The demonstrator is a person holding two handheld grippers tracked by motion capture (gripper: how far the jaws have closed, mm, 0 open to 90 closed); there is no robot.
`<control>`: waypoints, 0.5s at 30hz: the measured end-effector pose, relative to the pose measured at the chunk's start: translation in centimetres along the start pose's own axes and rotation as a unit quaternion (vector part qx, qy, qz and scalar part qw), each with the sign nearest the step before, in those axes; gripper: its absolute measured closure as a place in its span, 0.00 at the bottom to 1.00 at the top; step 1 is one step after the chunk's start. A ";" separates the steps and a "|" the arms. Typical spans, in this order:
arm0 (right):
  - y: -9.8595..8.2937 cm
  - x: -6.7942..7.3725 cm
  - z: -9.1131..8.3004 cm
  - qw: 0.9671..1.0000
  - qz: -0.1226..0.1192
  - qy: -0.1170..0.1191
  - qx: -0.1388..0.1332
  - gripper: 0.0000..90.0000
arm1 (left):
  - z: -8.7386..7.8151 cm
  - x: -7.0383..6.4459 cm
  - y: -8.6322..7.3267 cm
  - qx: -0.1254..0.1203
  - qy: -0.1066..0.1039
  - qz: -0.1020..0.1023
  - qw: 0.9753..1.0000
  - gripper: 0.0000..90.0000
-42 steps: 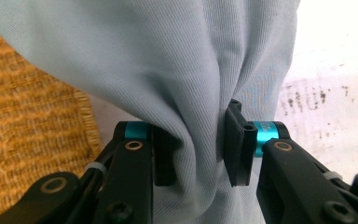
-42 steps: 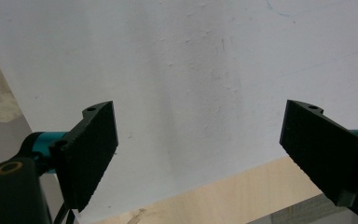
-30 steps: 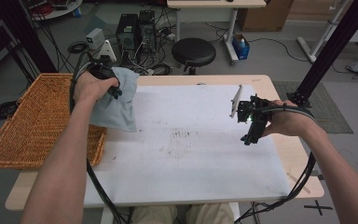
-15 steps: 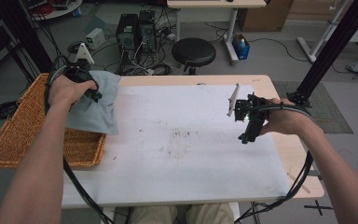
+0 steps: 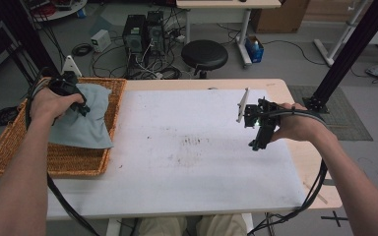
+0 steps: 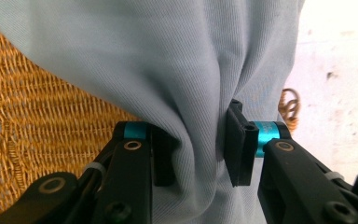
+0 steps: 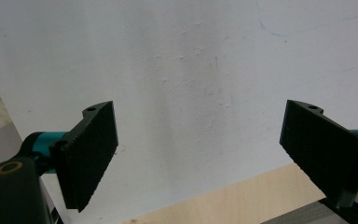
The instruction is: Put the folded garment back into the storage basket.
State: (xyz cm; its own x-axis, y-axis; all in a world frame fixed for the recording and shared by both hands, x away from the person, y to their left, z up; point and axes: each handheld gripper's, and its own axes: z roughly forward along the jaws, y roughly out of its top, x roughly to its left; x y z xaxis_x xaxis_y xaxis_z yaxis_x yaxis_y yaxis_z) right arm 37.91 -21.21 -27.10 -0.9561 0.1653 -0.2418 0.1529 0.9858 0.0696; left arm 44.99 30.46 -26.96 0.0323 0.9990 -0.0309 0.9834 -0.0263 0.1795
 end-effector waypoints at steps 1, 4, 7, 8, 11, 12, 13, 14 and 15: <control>0.0 0.0 0.0 1.000 0.000 0.000 0.000 0.12 | 0.2 0.1 0.0 0.002 0.001 0.003 1.000 0.75; 0.1 -0.1 0.0 1.000 -0.006 -0.002 0.004 0.12 | 0.7 0.4 -0.1 0.005 0.002 0.007 1.000 0.75; 0.2 -0.1 0.1 1.000 -0.007 0.000 0.002 0.12 | 1.0 1.0 -0.2 0.005 0.001 0.004 1.000 0.75; 0.2 -0.1 0.1 1.000 -0.007 0.000 0.002 0.12 | 1.0 1.0 -0.2 0.005 0.001 0.004 1.000 0.75; 0.1 -0.1 0.1 1.000 -0.006 0.000 0.007 0.12 | 1.1 1.6 -0.4 0.006 0.000 0.001 1.000 0.75; 0.1 -0.1 0.1 1.000 -0.006 0.000 0.007 0.12 | 1.1 1.8 -0.4 0.006 -0.002 0.000 1.000 0.75; 0.1 -0.2 0.2 1.000 -0.011 -0.001 0.005 0.12 | 1.2 2.0 -0.5 0.006 -0.005 -0.001 1.000 0.75; 0.1 -0.2 0.2 1.000 -0.010 0.001 0.007 0.12 | 1.2 2.1 -0.6 0.007 -0.006 -0.001 1.000 0.75; 0.2 -0.1 0.2 1.000 -0.002 0.001 0.003 0.12 | 1.3 2.1 -0.6 0.008 -0.006 -0.001 1.000 0.75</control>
State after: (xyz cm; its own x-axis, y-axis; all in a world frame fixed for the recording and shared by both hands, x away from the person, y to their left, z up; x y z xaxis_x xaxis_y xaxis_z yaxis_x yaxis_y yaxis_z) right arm 38.12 -21.03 -27.29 -0.9571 0.1610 -0.2410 0.1502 0.9867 0.0628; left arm 44.71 32.55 -28.40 0.0323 0.9985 -0.0437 0.9861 -0.0247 0.1645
